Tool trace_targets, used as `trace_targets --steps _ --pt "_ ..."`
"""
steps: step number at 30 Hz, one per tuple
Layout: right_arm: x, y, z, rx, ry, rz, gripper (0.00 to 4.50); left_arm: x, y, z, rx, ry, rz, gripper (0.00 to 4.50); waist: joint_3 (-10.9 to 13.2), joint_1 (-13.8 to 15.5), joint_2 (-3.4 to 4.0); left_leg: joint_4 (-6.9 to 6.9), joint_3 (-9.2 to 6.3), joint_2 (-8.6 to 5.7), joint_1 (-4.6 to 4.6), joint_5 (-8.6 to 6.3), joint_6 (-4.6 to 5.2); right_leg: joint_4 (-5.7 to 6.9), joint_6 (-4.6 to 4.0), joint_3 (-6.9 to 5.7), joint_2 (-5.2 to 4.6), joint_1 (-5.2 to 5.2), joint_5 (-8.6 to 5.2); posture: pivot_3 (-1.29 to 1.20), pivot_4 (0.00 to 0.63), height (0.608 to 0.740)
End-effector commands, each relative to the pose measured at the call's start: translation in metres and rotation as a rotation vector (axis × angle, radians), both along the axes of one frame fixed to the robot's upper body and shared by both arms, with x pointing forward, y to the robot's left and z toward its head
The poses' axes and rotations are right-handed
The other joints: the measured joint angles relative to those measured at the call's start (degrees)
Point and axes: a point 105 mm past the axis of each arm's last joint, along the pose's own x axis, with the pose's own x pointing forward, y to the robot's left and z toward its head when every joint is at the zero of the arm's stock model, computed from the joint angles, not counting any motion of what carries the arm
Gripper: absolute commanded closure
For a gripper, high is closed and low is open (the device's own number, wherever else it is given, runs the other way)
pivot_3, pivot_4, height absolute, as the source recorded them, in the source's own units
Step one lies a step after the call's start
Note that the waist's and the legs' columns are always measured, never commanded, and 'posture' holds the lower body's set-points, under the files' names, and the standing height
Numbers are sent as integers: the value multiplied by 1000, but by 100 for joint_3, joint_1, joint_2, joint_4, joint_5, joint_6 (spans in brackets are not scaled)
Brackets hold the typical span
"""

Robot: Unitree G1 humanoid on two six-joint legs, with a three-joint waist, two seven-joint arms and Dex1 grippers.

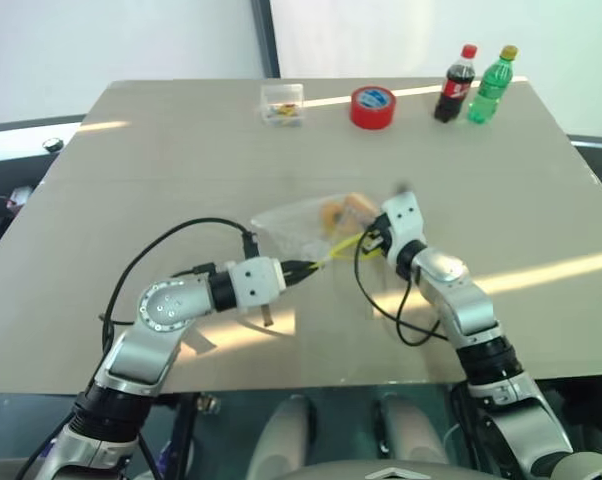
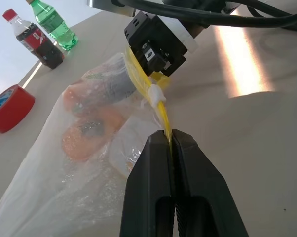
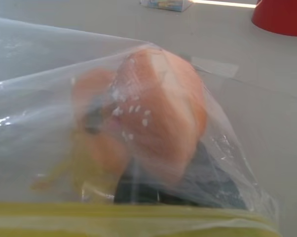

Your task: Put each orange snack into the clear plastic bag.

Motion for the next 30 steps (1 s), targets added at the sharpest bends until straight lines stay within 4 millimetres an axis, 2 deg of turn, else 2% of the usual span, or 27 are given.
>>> trace_targets --steps 1,3,6,11,15,17,22,24,27,30 --pt "-10 14 0 12 20 106 2769 -1 -3 13 -22 -56 10 4500 0 10 0 0 -1 1 0 0 0 0 0 -1 0 0 0 0 150 740" --pt "-27 27 6 71 27 232 1762 1 -3 14 -30 -58 19 4500 0 12 0 0 -1 0 0 0 0 -1 0 -1 0 1 0 0 150 740" --pt "-35 27 12 119 31 256 157 1 -3 14 -33 -58 24 4500 0 11 1 -3 -1 1 -3 0 0 -4 0 -1 -1 -1 0 0 150 740" --pt "-39 21 16 133 19 242 65 3 -4 13 -45 -56 35 4500 0 16 1 -1 -3 1 -1 0 0 -1 0 -2 -1 1 0 0 150 740" --pt "-23 1 7 95 56 69 65 3 -5 14 -62 -52 43 4500 0 20 1 -1 -3 0 -1 0 0 -2 0 -2 -2 0 0 0 150 740" --pt "-22 -3 9 86 46 43 65 5 -4 14 -76 -47 56 4500 1 20 1 -1 -2 0 -1 0 0 -2 0 -2 -2 0 0 0 150 740" --pt "-42 -11 15 -80 -56 120 65 20 5 27 -192 9 152 4500 1 50 2 0 -6 -3 -5 0 0 -6 0 -5 -4 0 0 0 150 740" --pt "-53 -12 19 -44 -40 154 65 23 6 29 -198 15 162 4500 1 35 2 1 -5 -3 -7 0 0 -6 1 -6 -5 0 0 0 150 740" --pt "-60 -15 36 108 -8 155 65 26 6 28 -197 23 167 4500 1 0 2 1 -3 2 -5 0 0 -2 1 -3 0 0 0 0 150 740" --pt "-66 -18 42 127 7 173 65 29 5 30 -216 33 179 4500 1 21 1 1 -2 4 0 0 0 1 0 -2 1 2 0 0 150 740"
